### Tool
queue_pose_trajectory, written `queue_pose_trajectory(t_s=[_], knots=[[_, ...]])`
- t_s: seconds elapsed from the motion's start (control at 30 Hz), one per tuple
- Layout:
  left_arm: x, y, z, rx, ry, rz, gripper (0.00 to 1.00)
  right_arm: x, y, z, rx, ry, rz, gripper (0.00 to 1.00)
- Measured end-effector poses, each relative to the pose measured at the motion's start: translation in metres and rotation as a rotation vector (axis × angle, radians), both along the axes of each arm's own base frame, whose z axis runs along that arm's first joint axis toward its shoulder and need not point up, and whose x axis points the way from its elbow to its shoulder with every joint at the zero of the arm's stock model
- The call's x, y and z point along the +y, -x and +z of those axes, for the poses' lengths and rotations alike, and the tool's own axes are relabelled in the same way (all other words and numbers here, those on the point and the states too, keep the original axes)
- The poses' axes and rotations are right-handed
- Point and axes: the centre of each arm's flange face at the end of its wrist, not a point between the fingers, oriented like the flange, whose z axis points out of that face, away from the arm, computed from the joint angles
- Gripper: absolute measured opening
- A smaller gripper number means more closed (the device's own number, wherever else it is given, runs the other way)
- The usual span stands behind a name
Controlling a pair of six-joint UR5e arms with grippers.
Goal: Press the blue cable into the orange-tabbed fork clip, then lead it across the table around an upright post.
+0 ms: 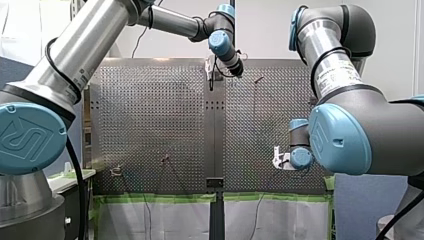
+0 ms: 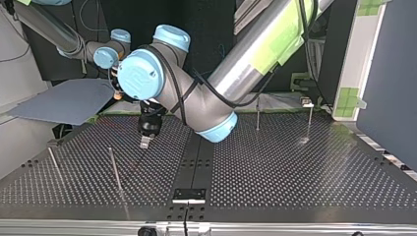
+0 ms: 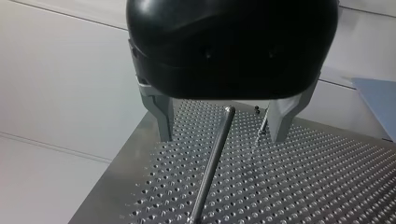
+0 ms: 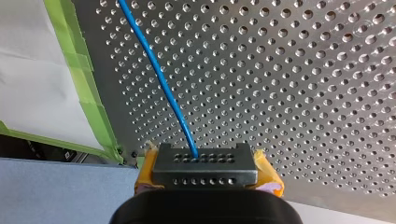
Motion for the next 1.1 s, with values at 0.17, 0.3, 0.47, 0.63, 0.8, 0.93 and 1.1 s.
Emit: queue_pose_trajectory(t_s=[0.17,0.3,0.47,0.63,0.8,0.93,1.1], knots=[[0.001,0.000,0.000,-0.002,-0.005,0.012,1.00,0.000,0.000,0.000,-0.001,0.001,0.000,0.00],[0.001,0.000,0.000,-0.002,-0.007,0.016,1.00,0.000,0.000,0.000,0.000,0.001,0.000,0.00],[0.001,0.001,0.000,-0.002,-0.007,0.016,1.00,0.000,0.000,0.000,-0.001,0.001,-0.001,0.00],[0.003,0.001,-0.001,0.000,-0.014,0.036,1.00,-0.004,0.002,0.003,-0.004,0.006,-0.006,0.00],[0.006,0.002,-0.001,-0.005,-0.034,0.077,1.00,-0.011,0.004,0.020,-0.017,0.020,-0.020,0.00],[0.006,0.005,-0.001,-0.007,-0.049,0.094,1.00,-0.015,0.005,0.042,-0.048,0.033,-0.030,0.00],[0.003,0.011,-0.003,-0.001,-0.060,0.090,1.00,-0.026,0.005,0.079,-0.087,0.077,-0.031,0.00]])
